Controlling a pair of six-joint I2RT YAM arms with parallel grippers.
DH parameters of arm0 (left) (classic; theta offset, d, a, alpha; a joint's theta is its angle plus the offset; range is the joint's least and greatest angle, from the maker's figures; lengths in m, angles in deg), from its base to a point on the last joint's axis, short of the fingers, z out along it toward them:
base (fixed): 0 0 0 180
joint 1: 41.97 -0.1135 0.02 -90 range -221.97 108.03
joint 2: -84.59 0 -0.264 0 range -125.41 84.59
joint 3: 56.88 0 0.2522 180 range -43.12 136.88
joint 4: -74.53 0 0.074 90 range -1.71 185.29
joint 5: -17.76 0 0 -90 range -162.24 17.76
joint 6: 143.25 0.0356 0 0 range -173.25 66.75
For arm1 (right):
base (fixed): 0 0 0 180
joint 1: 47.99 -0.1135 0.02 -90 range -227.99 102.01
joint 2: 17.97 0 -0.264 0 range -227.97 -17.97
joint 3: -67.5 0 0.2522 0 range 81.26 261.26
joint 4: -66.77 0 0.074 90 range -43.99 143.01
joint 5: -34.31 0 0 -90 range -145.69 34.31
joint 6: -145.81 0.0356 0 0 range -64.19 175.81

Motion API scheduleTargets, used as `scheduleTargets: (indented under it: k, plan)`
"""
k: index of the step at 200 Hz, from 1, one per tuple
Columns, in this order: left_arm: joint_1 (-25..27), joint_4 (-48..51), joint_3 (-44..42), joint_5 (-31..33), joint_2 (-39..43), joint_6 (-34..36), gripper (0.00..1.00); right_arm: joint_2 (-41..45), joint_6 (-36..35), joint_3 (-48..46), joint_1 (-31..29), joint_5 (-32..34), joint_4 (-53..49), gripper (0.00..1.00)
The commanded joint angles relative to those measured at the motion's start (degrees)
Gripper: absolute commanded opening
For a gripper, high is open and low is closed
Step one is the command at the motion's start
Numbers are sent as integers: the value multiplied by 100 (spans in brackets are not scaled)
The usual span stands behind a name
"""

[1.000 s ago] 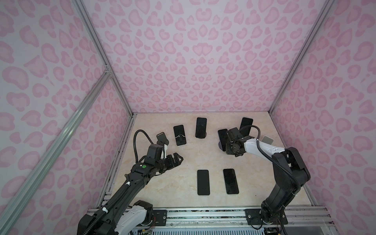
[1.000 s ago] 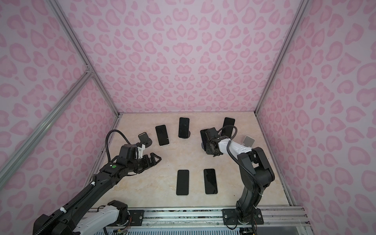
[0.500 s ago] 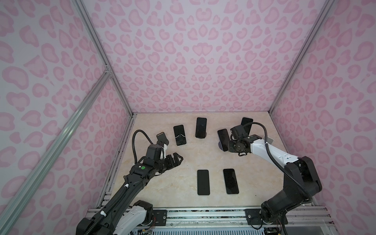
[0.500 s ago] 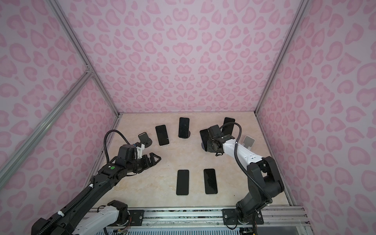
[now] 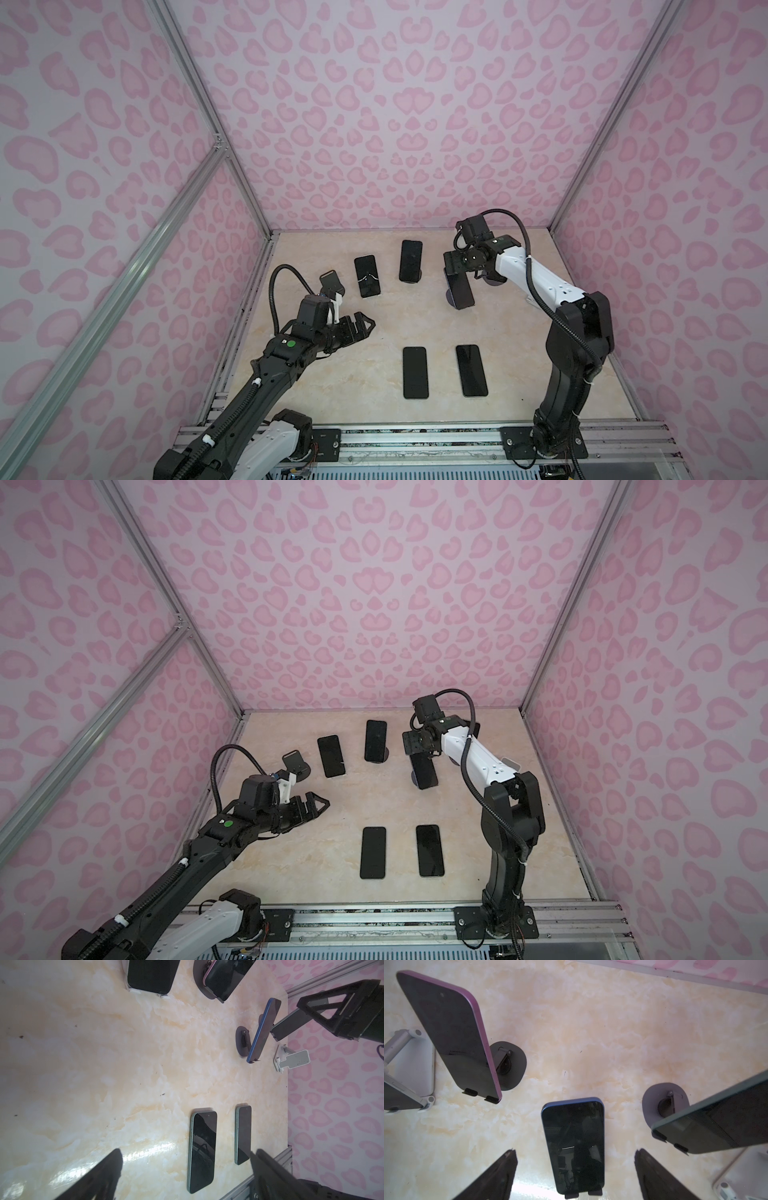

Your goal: Remove the phone from the phone stand

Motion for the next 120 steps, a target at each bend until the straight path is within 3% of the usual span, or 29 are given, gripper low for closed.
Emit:
scheduleTargets:
  k: [1, 65, 120]
  plan:
    - [-6, 71, -3, -41, 28, 14, 100, -307, -273, 302, 72, -63, -370, 94]
    - [-6, 67, 159, -89, -150, 57, 100, -926, -381, 907, 133, -519, -584, 98]
    - [-6, 58, 111, -98, -80, 48, 99, -1094, -263, 952, 188, -361, -554, 98]
